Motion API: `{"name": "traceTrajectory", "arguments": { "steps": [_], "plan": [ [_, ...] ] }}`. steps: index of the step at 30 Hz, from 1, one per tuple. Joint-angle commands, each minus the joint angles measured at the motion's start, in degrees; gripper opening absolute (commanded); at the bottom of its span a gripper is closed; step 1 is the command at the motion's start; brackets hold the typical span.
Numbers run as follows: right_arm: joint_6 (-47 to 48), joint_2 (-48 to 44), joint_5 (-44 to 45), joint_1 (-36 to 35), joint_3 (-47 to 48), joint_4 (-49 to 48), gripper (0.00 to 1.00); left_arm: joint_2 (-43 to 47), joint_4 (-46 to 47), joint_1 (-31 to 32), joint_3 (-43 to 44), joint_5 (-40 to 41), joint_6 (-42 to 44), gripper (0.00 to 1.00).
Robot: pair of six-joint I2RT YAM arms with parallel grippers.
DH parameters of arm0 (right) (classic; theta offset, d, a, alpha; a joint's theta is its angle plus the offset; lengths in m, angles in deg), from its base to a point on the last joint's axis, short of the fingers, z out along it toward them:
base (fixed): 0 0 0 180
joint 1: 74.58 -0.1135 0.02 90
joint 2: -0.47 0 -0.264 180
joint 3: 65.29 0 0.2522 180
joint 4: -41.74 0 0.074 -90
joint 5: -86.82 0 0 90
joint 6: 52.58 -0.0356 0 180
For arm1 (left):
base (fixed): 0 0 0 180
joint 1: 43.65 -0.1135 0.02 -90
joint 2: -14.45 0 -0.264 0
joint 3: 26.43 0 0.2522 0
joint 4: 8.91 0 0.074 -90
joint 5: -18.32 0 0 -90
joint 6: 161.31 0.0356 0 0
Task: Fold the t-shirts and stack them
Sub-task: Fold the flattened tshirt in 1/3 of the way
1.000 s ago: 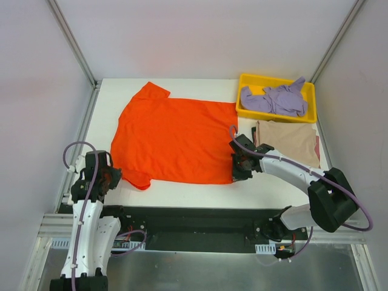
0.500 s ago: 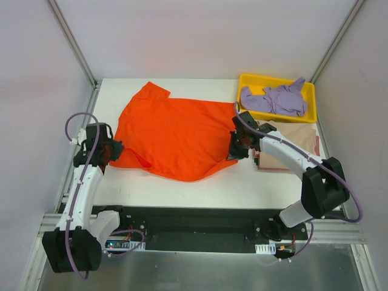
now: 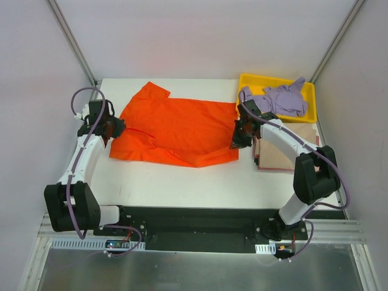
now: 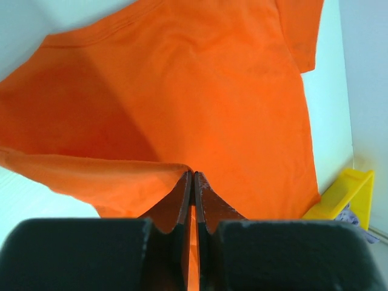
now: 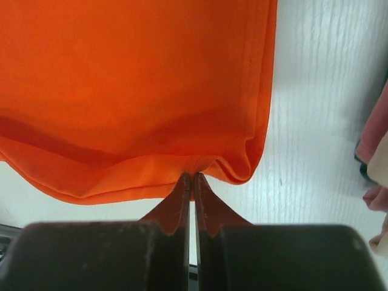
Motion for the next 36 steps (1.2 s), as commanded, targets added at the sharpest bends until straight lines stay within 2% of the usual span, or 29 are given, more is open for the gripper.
{"name": "traceTrajectory", "arguments": {
  "steps": [1,9,15,30,32,34,35,36],
  "plan": [
    [1.65,2.98,0.71,1.61,5.03,0.64,0.01,-3.81,4.95,-0.17,5.42,-1.75,4.68,0.00],
    [1.74,6.59,1.93,3.11,7.85,-0.07,0.01,-14.62,8.30,-0.25,12.63,-8.26,10.22,0.00],
    [1.65,6.94,8.09,3.81,7.67,-0.77,0.01,-18.06,8.56,-0.25,14.83,-4.14,11.37,0.00],
    [2.62,10.90,7.91,5.57,8.46,-5.69,0.04,-27.64,7.77,-0.25,21.33,-3.51,13.04,0.00],
    [2.88,11.86,8.26,5.75,9.69,-6.04,0.08,-29.30,7.16,-0.25,22.73,-3.16,13.48,0.00],
    [3.32,11.95,8.27,5.83,11.27,-5.43,0.18,-30.36,6.02,-0.17,24.58,-3.07,14.27,0.05],
    [3.58,11.78,8.27,5.75,11.80,-4.91,0.28,-30.63,5.84,-0.25,25.55,-3.16,14.71,0.22],
    [4.11,11.34,8.01,5.75,12.24,-4.55,0.38,-30.80,5.05,-0.25,26.86,-3.25,15.84,0.61]
  ]
}}
